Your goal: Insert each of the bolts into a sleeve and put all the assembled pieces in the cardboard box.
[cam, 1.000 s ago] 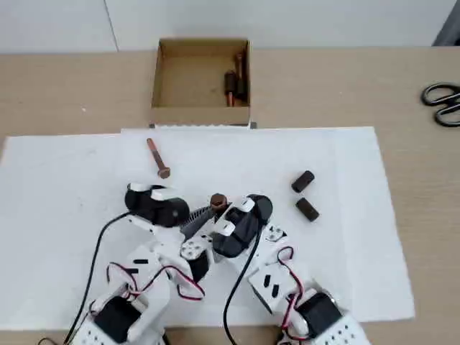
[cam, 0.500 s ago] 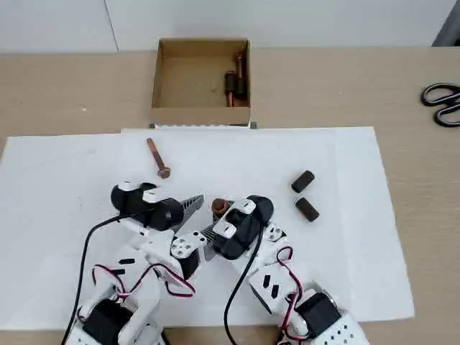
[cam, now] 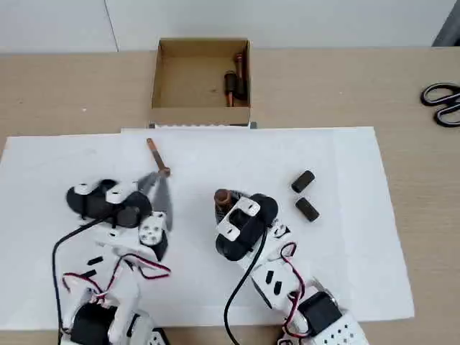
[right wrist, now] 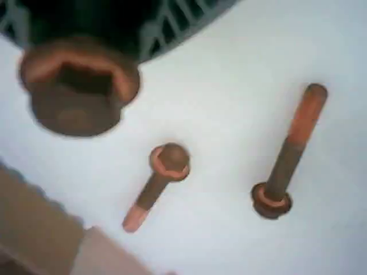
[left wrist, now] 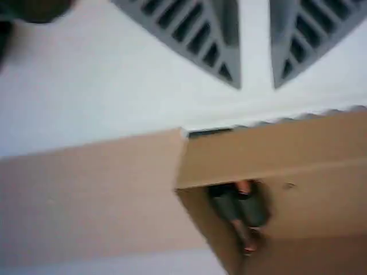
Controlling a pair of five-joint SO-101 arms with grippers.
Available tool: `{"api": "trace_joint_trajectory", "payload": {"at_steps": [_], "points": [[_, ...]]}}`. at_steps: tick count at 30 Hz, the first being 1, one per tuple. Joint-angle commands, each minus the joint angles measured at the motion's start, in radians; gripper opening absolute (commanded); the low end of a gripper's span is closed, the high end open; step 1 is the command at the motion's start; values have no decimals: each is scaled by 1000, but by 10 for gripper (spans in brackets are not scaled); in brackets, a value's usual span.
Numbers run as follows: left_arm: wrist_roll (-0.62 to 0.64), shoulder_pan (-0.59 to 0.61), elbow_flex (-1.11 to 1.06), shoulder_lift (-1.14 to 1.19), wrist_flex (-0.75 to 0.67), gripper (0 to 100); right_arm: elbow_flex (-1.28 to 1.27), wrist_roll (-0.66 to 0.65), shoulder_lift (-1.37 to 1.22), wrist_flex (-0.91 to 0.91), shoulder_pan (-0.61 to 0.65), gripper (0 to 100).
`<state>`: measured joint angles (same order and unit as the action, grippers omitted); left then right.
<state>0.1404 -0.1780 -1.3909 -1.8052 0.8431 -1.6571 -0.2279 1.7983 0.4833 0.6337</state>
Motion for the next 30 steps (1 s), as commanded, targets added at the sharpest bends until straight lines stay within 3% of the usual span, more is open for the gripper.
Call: {"api": "trace_joint_trajectory", "payload": {"at_steps": [1,10,15,21,30], "points": [[-41,80,-87,-8,-40,6,18,-26,13,-67,-62,4],[-46,118,-285,-8,-124,6,143,-26,-1,-107,-171,4],[-44,83,-291,-5,-75,6,236,-48,-108,-122,-214,4],[-44,83,-291,-8,29,6,514,-57,-550,-294,-262,4],[-44,89,-291,-8,31,6,1129,-54,-1379,-389,-285,4]]}}
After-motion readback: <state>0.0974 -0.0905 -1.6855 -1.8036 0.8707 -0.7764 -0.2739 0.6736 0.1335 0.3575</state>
